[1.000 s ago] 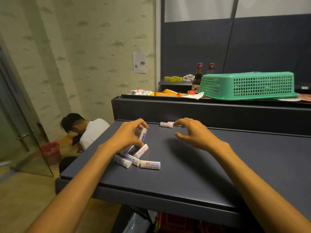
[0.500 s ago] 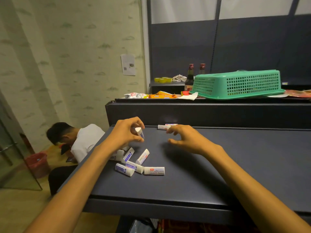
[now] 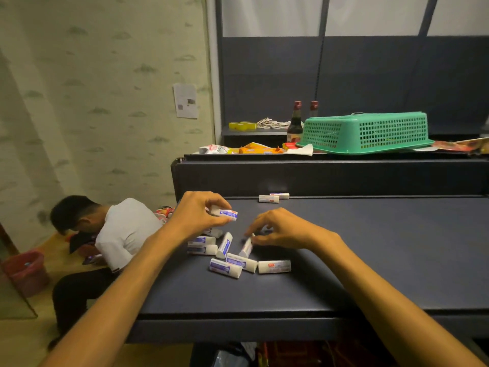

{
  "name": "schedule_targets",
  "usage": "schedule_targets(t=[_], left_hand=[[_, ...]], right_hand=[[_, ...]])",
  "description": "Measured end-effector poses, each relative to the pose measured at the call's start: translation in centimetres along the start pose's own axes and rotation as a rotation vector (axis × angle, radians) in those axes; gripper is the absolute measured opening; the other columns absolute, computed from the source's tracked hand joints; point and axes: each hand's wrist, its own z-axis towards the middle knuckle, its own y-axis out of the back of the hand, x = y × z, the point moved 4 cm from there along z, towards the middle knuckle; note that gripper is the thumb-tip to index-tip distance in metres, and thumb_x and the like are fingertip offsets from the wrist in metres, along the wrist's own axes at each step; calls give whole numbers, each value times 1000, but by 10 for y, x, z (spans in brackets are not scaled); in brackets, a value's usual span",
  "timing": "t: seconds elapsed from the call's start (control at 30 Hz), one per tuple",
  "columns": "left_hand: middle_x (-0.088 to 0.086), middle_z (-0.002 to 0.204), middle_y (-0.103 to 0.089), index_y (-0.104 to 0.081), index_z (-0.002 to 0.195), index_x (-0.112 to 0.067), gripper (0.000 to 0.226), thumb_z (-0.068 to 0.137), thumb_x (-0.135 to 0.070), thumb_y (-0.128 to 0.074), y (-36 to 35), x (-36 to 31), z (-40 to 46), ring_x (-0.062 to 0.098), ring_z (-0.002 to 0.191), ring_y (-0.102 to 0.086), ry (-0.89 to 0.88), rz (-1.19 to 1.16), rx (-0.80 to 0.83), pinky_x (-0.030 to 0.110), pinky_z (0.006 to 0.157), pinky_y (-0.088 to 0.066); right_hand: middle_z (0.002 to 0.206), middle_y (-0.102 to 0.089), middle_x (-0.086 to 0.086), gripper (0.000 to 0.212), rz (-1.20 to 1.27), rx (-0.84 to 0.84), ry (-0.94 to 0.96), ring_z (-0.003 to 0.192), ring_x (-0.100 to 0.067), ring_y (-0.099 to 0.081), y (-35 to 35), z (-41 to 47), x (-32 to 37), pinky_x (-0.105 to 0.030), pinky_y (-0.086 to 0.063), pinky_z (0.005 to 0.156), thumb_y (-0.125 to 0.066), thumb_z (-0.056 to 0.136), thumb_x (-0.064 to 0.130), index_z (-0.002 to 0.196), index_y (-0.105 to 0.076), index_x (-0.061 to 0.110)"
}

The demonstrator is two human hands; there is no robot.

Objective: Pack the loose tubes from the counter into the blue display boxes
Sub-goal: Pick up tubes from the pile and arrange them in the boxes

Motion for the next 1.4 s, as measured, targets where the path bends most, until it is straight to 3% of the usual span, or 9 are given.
schedule_targets(t=[0.1,0.23,0.4,0.7,0.87,0.97,1.13,1.27,1.4], left_hand=[[-15,85,-70,-74,93,-25,20,76,-33,-80,-1,9,0,4,79,-65,-7,-40,-9,18,64,-54],[-14,84,-68,-73,93,-24,19,77,-30,-79,-7,10,4,2,79,-64,-34,-69,-30,10,61,-50],[-10,87,-68,-73,95,-19,20,77,-24,-79,-11,3,13,-2,80,-62,-103,-42,-24,4,65,-46],[-2,102,-70,-72,108,-15,31,77,-9,-76,-17,-2,28,2,87,-61,-128,57,-10,2,74,-44],[-1,103,-70,-72,108,-14,31,78,-10,-76,-20,-8,30,3,86,-62,-136,62,-20,4,74,-46],[-1,103,-69,-72,108,-13,31,78,-9,-77,-19,-11,31,3,85,-61,-141,68,-30,2,72,-45],[-1,101,-70,-72,106,-15,30,78,-12,-78,-18,-14,32,8,88,-64,-166,79,-55,18,81,-53],[-5,101,-70,-72,105,-20,28,78,-17,-77,-23,-20,34,8,88,-64,-203,84,-57,25,80,-56],[-10,96,-70,-73,102,-22,26,77,-19,-77,-35,-30,35,6,86,-65,-249,59,-36,29,77,-57]], right_hand=[[107,-69,5,20,22,-23,-56,89,-4,-60,1,-3,-6,-12,-47,77,-67,90,24,109,-71,18],[97,-66,6,24,54,-79,-108,84,-4,-61,5,-7,-15,-13,-50,75,-71,86,25,108,-68,17],[104,-58,7,33,17,-85,-122,86,-8,-57,7,-6,-20,-18,-50,75,-73,84,17,117,-67,21],[91,-59,7,24,26,-192,-138,79,-9,-57,16,-1,-37,-17,-48,65,-76,81,19,102,-65,19],[93,-61,7,42,87,-224,-122,76,-10,-60,25,-3,-36,-20,-53,71,-73,84,14,120,-59,27],[96,-61,7,37,70,-273,-148,72,-8,-56,30,-6,-40,-14,-46,66,-72,84,14,119,-67,24],[79,-59,13,28,181,-388,-244,65,-2,-52,40,-15,-52,-5,-38,52,-80,77,20,102,-67,18],[84,-67,4,29,356,-492,-277,70,-4,-62,45,-30,-58,-12,-46,61,-84,73,22,94,-63,20],[88,-71,-5,24,590,-542,-276,77,-15,-70,46,-53,-60,-22,-56,68,-80,77,15,96,-68,12]])
